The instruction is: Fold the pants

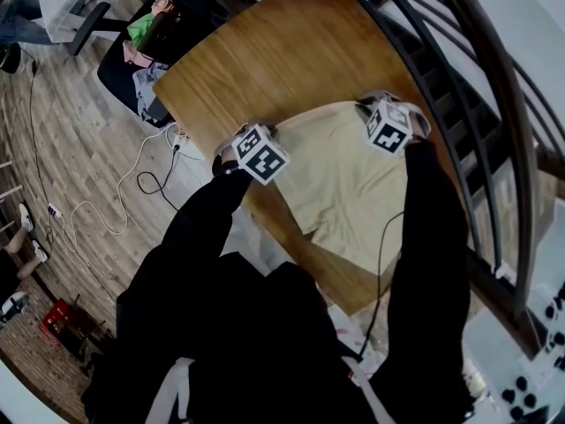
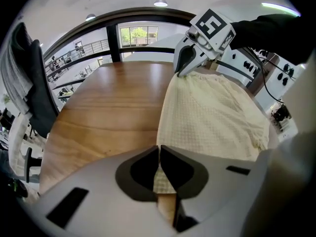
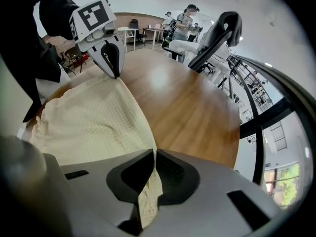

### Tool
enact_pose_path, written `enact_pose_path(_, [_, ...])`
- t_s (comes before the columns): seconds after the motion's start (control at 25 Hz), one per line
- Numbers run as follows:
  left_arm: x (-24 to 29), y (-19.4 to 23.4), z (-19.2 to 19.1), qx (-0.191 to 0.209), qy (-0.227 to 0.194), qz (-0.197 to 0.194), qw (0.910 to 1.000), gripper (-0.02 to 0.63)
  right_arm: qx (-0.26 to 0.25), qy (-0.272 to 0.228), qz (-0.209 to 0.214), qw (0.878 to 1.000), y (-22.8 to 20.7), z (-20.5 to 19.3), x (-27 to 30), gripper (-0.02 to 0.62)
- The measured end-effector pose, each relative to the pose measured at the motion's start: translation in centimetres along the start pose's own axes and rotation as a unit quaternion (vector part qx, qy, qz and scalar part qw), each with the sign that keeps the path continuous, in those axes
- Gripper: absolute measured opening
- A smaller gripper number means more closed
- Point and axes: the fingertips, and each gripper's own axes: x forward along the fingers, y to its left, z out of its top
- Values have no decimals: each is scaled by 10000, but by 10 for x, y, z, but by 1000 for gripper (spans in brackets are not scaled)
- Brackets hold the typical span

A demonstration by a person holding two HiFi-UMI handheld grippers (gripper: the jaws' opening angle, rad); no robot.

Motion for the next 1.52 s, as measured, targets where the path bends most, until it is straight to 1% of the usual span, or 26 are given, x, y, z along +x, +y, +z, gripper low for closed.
enact_pose_path(0.28, [-28,-16,5,3,-192,39,9998,9,104,-165,-234,9995,-2,0,-24,20])
enact_pose_path(0.52, [-59,-50,11,159,-362,19,9992,8,76,-196,-473,9987,5,-6,-59,20])
enact_pose_path(0.68, [-81,-71,13,238,-467,-36,9986,8,17,-152,-533,9985,15,-7,-79,20])
enact_pose_path(0.88, [-103,-106,11,174,-609,-267,9976,8,-120,-68,-599,9981,26,-14,-97,20])
enact_pose_path(1.08, [-130,-145,17,161,-769,-575,9952,8,-169,-89,-693,9974,35,-17,-128,20])
enact_pose_path(1.28, [-146,-187,24,287,-902,-778,9925,8,-118,20,-778,9969,48,-27,-147,20])
enact_pose_path(1.52, [-159,-236,30,484,-963,-1022,9889,8,-99,6,-896,9959,64,-42,-168,20])
